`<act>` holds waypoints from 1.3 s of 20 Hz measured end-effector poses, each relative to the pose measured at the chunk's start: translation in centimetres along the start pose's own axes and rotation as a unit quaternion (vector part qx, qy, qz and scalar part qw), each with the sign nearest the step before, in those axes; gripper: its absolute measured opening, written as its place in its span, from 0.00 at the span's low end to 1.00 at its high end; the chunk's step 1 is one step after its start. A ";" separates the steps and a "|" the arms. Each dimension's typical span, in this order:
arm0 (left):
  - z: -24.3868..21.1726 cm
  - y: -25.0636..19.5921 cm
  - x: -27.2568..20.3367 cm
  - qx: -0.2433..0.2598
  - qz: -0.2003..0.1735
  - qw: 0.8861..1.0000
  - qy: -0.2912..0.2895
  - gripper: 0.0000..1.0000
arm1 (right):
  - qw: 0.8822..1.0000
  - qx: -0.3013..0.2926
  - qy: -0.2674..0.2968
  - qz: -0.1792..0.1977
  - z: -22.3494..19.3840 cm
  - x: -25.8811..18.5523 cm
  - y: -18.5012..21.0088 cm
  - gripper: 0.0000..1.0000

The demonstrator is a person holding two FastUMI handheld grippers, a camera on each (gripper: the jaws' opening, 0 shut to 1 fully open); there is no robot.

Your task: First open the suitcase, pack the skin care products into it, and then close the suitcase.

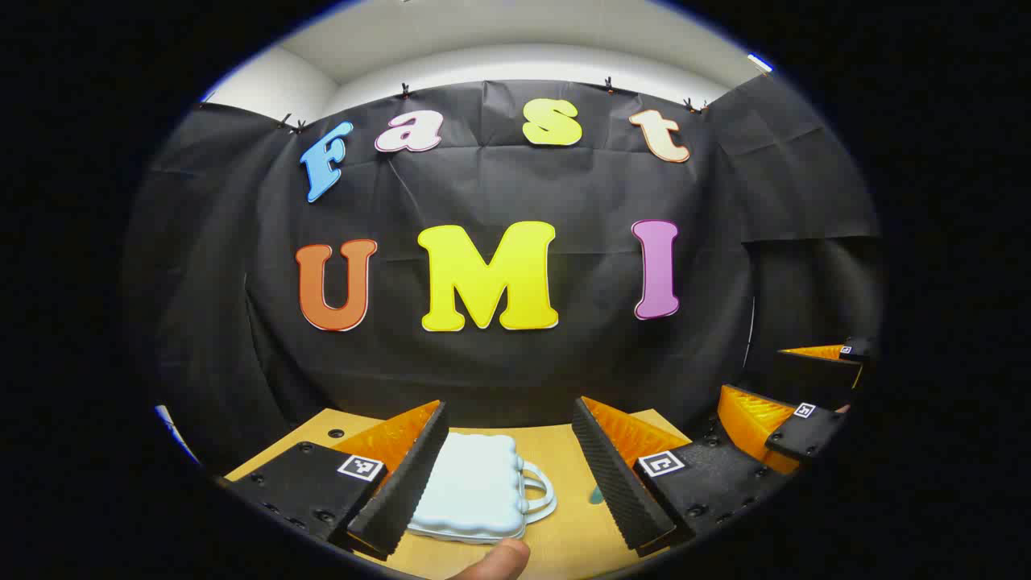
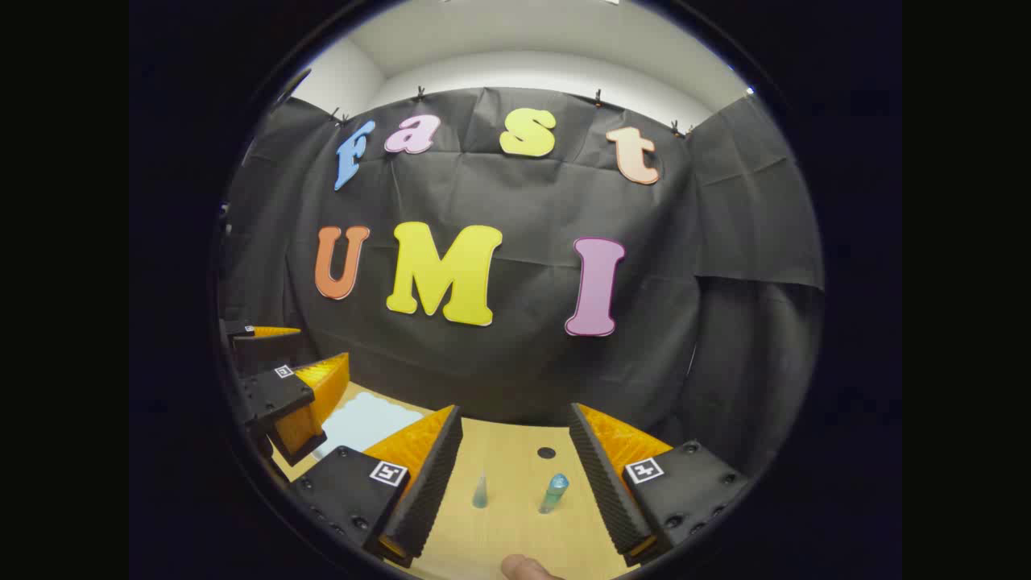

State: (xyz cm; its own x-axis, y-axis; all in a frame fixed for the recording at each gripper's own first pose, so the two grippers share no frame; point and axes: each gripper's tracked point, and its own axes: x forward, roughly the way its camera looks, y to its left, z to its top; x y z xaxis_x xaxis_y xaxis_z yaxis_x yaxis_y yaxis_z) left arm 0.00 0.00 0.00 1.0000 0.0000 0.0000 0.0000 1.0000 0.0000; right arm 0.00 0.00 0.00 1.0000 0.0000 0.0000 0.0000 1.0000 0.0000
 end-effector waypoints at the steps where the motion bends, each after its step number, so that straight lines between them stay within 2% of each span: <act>1: -0.2 -0.2 0.2 -0.002 0.000 1.000 0.003 0.98 | 1.000 -0.001 0.003 0.001 -0.1 0.0 -0.1 0.80; 18: -1.9 -0.7 0.4 -0.017 0.000 0.999 0.034 0.99 | 1.000 0.002 0.011 -0.002 -0.2 0.1 -0.8 0.79; 19: -1.9 -0.6 0.4 -0.016 0.000 0.999 0.034 0.94 | 1.000 0.001 0.011 -0.001 -0.2 0.0 -0.9 0.79; 20: -2.0 -0.7 0.5 -0.016 0.000 0.999 0.034 0.99 | 1.000 0.001 0.011 -0.002 -0.3 0.0 -0.9 0.79; 23: -2.4 -0.5 0.9 -0.002 0.010 0.999 0.031 0.99 | 1.000 -0.003 0.012 -0.007 -0.5 0.1 -1.6 0.79; 26: -4.0 -0.2 2.4 0.030 0.020 0.999 0.025 0.99 | 0.999 -0.017 0.014 -0.033 -1.0 0.2 -4.2 0.80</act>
State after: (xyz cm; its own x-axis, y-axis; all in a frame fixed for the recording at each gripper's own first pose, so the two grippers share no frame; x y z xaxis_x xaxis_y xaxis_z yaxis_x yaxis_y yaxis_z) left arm 2.35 -0.16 -4.03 0.9979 0.0423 -0.0497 -0.0393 0.9974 0.0602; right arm 0.23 -4.24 -1.00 0.9975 -0.0657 -0.0268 0.0647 0.9973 -0.0342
